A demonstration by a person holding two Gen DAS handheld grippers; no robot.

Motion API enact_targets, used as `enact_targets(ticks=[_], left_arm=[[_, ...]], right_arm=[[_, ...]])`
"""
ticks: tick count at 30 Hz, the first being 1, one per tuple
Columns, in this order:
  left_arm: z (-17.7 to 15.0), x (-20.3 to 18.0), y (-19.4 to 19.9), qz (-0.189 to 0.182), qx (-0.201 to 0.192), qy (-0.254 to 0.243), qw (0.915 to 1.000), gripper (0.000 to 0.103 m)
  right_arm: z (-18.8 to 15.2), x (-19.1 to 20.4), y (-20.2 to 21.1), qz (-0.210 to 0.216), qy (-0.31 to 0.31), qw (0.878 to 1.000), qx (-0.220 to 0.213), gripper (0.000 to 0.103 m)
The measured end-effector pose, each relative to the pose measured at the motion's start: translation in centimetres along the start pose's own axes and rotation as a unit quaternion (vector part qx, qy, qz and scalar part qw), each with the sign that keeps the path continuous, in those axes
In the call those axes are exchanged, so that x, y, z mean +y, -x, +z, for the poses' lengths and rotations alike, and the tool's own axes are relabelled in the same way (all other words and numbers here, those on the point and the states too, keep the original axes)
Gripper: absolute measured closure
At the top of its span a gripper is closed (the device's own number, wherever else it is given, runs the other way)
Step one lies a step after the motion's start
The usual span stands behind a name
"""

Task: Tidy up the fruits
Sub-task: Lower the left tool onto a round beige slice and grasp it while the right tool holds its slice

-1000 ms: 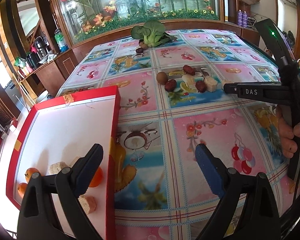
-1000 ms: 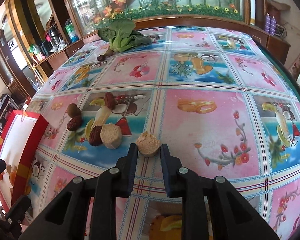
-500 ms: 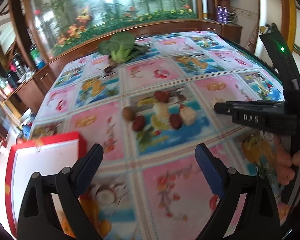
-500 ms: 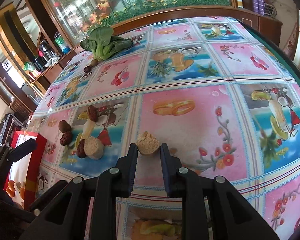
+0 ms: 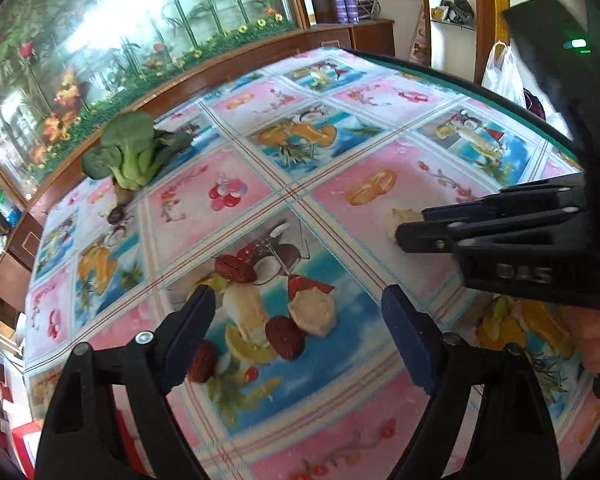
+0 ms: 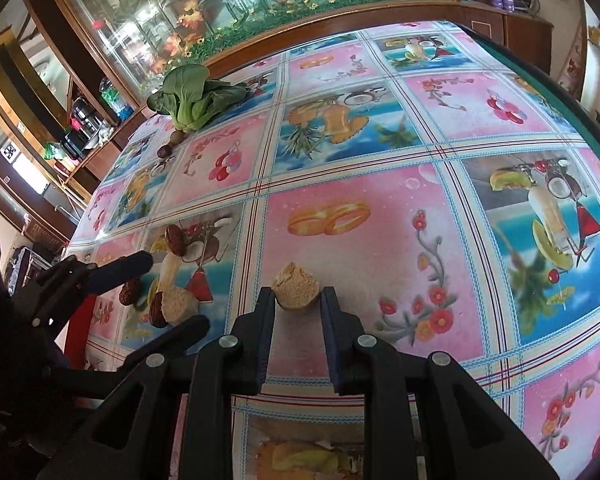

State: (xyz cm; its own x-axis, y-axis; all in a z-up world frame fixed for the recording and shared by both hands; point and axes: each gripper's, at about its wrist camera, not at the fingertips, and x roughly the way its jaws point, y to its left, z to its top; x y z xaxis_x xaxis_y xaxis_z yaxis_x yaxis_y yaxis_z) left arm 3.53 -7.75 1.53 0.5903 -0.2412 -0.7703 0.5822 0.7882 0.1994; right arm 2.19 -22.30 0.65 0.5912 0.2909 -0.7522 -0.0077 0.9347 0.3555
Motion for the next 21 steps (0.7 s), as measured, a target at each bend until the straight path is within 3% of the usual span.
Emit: enact_targets(ticks=[2, 5, 7, 11, 19, 21], left_arm=[[0.1, 0.3, -0.7, -0.020, 0.004, 0.004, 0.9998, 0.032], [0.0, 0.0, -1.3, -0.034, 0.006, -0.001, 0.9994, 0.035], [-0.2, -0.4, -1.7, -0.041, 0.015, -0.009, 0.9990, 0.045], [-1.0, -1.0, -1.5, -0.070, 0.014, -0.009, 0.9974, 0.048], [-2.0, -1.8, -0.6, -0.089, 0.015, 0.015, 0.9958, 0.053], [-2.1, -1.7, -0.5, -0.087, 0.016, 0.028, 0.9957, 0.053]], right_arm=[[0.0, 0.0, 0.0, -0.001, 0.001, 1.000, 0.000, 0.081], [0.0, 0.0, 0.0, -0.001, 0.001, 1.000, 0.000, 0.081], [0.1, -0.1, 0.0, 0.000, 0.001, 1.000, 0.001, 0.081], [0.2, -0.2, -0.1, 0.005, 0.000, 1.000, 0.005, 0.080], [0.7, -3.1, -0.5, 0.110, -0.085, 0.989, 0.049, 0.080], [0.8, -3.3, -0.6, 0.123, -0.098, 0.986, 0.053, 0.075]])
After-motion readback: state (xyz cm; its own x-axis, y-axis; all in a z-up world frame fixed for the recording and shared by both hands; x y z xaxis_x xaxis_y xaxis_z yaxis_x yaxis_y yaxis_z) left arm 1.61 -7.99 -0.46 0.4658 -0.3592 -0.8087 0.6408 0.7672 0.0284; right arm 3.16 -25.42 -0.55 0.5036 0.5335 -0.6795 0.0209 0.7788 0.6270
